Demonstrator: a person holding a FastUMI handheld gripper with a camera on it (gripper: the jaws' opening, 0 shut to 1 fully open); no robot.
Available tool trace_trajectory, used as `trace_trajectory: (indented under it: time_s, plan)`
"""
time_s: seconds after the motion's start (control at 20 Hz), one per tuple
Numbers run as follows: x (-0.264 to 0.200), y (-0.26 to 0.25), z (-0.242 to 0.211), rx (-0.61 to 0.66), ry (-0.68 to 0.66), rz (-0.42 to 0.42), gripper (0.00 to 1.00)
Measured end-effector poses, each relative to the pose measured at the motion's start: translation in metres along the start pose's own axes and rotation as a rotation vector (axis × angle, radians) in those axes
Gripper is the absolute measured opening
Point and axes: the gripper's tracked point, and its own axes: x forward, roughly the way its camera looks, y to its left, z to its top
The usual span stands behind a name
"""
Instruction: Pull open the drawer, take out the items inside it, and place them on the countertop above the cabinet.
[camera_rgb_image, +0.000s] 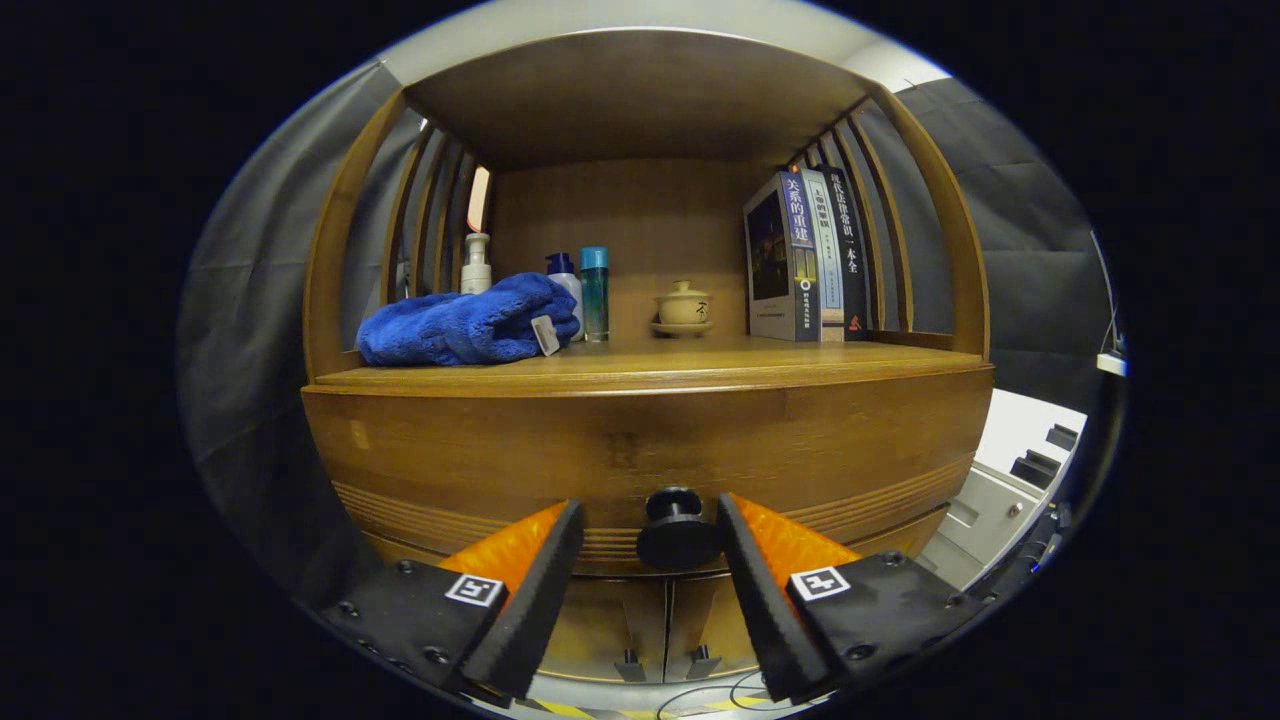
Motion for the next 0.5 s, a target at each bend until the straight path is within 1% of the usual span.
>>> trace_trajectory:
  time_s: [0.1, 0.15, 0.25, 0.3, 0.35, 0.45, 0.5]
  plan:
    - [0.008, -0.005, -0.001, 0.007, 0.003, -0.019, 0.82]
    - [0.005, -0.004, -0.002, 0.015, 0.001, -0.011, 0.78]
    - [0.005, -0.013, -0.002, 0.019, 0.003, -0.033, 0.70]
    - [0.011, -0.016, 0.004, 0.044, -0.003, -0.031, 0.61]
    - [0.006, -0.013, -0.003, 0.055, 0.005, -0.021, 0.51]
    - [0.008, -0.012, -0.001, 0.053, 0.006, -0.010, 0.48]
    - [0.005, -0.013, -0.002, 0.048, 0.015, -0.009, 0.47]
